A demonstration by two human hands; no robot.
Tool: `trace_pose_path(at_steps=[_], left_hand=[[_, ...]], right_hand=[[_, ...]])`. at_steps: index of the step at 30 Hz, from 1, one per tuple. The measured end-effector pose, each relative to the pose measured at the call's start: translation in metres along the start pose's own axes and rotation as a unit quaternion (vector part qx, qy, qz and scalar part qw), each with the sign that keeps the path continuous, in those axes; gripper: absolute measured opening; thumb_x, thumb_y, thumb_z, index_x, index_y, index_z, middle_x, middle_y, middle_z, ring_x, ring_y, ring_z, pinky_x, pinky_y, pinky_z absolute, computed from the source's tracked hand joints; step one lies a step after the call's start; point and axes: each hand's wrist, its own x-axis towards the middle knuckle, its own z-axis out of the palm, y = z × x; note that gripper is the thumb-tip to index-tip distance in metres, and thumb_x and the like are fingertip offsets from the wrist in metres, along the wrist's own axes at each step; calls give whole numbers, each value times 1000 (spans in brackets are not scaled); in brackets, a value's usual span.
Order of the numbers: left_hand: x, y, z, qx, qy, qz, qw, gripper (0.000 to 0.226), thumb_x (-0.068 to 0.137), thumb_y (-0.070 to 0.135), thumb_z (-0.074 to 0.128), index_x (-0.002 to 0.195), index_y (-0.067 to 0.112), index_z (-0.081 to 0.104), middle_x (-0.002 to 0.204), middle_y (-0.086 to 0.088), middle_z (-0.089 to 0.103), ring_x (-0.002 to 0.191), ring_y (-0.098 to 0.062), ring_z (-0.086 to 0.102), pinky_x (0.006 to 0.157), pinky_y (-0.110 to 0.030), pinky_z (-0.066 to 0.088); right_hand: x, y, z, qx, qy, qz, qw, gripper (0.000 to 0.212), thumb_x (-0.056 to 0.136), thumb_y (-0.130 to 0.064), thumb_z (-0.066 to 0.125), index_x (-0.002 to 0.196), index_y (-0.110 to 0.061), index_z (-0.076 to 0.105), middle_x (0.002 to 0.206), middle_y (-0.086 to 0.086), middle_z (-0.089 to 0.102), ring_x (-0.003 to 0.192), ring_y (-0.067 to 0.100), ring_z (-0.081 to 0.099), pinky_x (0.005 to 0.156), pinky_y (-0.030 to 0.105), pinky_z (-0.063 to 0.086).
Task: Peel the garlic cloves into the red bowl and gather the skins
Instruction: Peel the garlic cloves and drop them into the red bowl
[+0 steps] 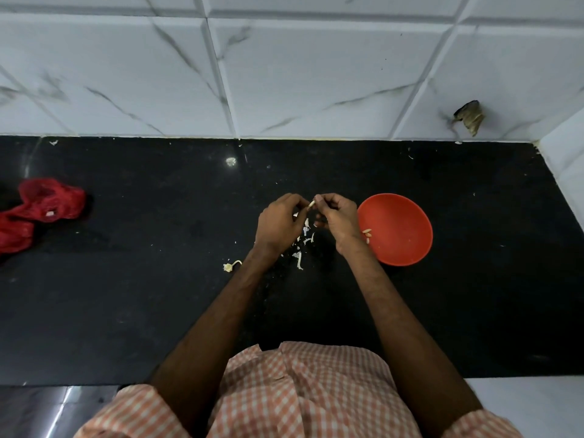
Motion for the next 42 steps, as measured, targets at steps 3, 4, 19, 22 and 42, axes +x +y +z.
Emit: trace_pose_path(at_steps=[3,4,19,22,42], left_hand=[[0,0,1,-6,-7,-1,1000,7,94,25,63,95,21,68,93,10,67,76,-8,63,66,-33,55],[0,0,1,-5,-7,-4,1000,7,94,25,62,94,21,68,93,10,67,77,-8,63,65,-32,54],[2,-1,5,-50,9,-65,997,10,89,33,62,84,25,59,80,10,64,70,-6,60,61,-33,53],[2,-2,3,-69,15,-75,995,12,90,33,63,85,23,60,79,9,64,70,-7,61,62,-35,55],[-10,-52,-6,12,-8,-167,986,14,100,30,54,104,24,66,104,11,68,90,-7,62,74,-31,47]], right_hand=[[1,2,-1,-9,4,-11,1000,6,97,-13,64,94,-11,68,84,3,68,68,9,62,61,25,57],[1,2,-1,-13,4,-16,1000,5,97,-13,64,94,-11,68,84,4,68,69,10,62,61,24,57],[2,8,0,-55,0,-96,994,7,95,-10,66,98,-12,72,94,9,75,84,22,74,75,41,63],[1,10,-1,-74,-50,-109,990,11,94,-10,67,103,-11,73,97,9,75,90,21,74,80,42,62],[13,43,3,-154,34,-63,985,12,90,-1,69,99,-9,70,94,2,71,86,15,72,77,35,63]])
